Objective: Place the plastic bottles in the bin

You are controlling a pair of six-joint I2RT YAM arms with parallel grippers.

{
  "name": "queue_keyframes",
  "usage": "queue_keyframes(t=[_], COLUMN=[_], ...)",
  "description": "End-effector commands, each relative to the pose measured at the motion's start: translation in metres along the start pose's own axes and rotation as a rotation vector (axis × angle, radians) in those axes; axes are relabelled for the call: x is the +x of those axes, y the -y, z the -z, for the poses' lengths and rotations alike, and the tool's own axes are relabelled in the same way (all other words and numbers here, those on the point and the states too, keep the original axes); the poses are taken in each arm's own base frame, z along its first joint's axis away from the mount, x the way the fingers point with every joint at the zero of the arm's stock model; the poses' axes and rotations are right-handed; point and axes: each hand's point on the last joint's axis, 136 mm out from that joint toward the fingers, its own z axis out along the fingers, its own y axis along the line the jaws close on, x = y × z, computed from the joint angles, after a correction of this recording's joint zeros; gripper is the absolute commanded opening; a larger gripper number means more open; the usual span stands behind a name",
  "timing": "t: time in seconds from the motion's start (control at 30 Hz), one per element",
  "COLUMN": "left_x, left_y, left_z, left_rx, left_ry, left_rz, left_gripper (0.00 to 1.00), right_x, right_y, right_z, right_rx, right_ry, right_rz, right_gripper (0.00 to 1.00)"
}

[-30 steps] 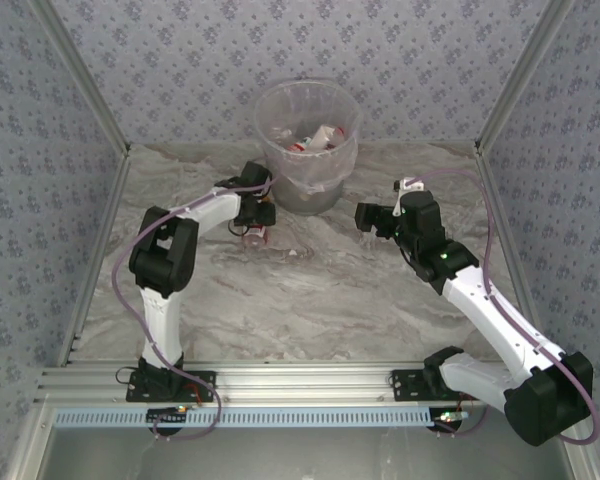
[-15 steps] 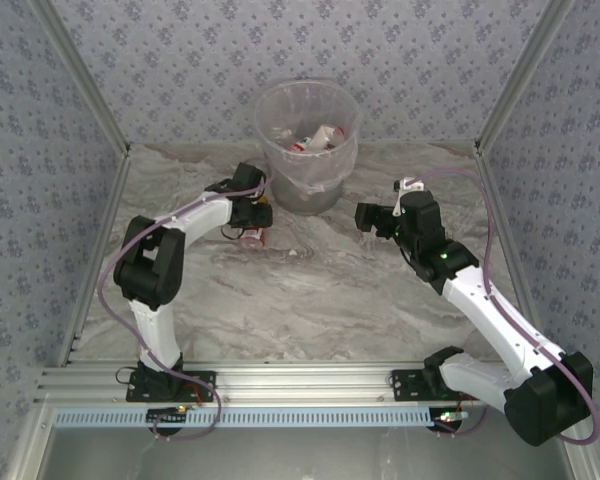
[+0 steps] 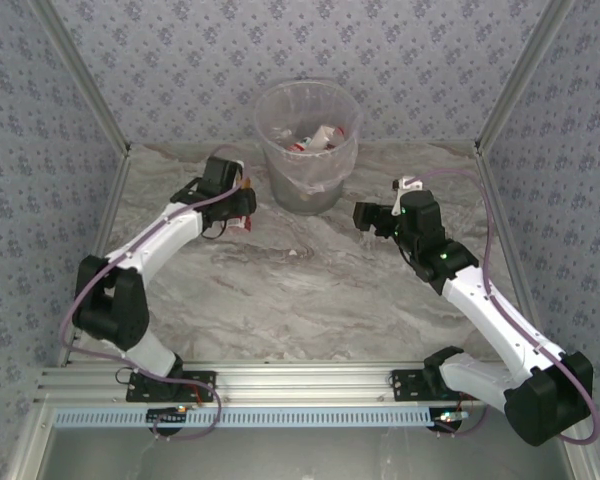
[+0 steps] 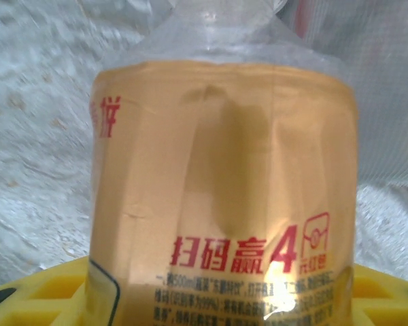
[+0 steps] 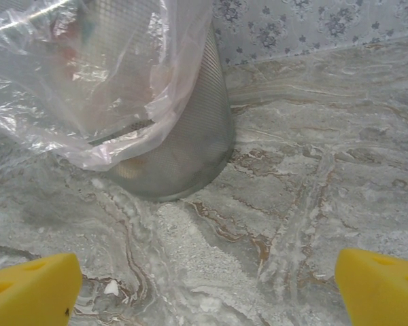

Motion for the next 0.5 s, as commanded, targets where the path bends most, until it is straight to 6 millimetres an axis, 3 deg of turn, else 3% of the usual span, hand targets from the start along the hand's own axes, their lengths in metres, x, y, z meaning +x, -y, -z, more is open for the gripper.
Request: queue_keyframes(t=[0.0, 0.17, 0.47], left_x=[-0.047, -0.085, -0.13], left_y=[-0.001, 0.003, 0.025], left_z=[0.039, 0.083, 0.143], left_rx=[-0.006, 0.038, 0.184], left_ry=[0.197, 0.374, 0.585], left_rz=[0.024, 0.052, 0.052], left_gripper=[0.53, 0.53, 0.53], right_x=[-0.015, -0.014, -0.016], right_y=[-0.015, -0.022, -0.034], right_z=[0.007, 0.009, 0.017], right_rx=[-0.063, -0.098, -0.143], right_ry=[0.049, 0.06, 0.083], right_rz=[0.02, 0.044, 0.09], right_gripper=[0.98, 0.98, 0.98])
